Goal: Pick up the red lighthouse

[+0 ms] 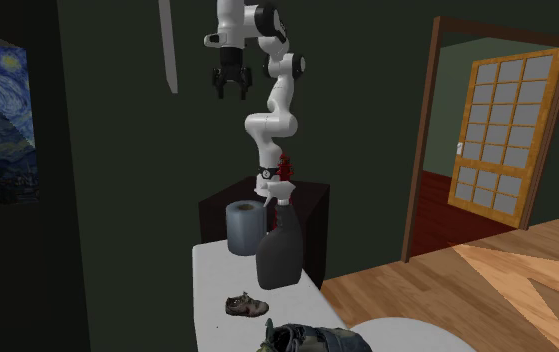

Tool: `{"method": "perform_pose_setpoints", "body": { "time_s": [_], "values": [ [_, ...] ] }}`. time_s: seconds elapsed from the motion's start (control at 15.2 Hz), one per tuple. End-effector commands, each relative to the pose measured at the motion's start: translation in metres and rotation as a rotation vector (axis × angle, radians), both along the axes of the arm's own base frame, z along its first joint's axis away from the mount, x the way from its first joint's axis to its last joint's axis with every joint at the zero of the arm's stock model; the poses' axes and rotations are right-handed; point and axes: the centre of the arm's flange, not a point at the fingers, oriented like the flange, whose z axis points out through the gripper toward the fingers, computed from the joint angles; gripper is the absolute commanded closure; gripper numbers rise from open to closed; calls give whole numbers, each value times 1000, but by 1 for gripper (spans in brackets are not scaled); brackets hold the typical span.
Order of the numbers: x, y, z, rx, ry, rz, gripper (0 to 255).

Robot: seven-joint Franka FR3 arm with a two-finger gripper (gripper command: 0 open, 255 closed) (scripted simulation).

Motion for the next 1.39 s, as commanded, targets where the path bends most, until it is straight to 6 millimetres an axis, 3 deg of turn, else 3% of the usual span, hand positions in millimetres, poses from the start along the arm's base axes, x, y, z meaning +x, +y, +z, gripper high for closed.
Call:
{"method": "perform_pose_setpoints", "body": {
  "time_s": [0.0,0.66,1.32],
  "values": [
    [0,0,0,0,0,0,0],
    [57,101,-44,24,-87,-143,0],
    [130,193,-80,47,-173,-285,0]
  ]
}}
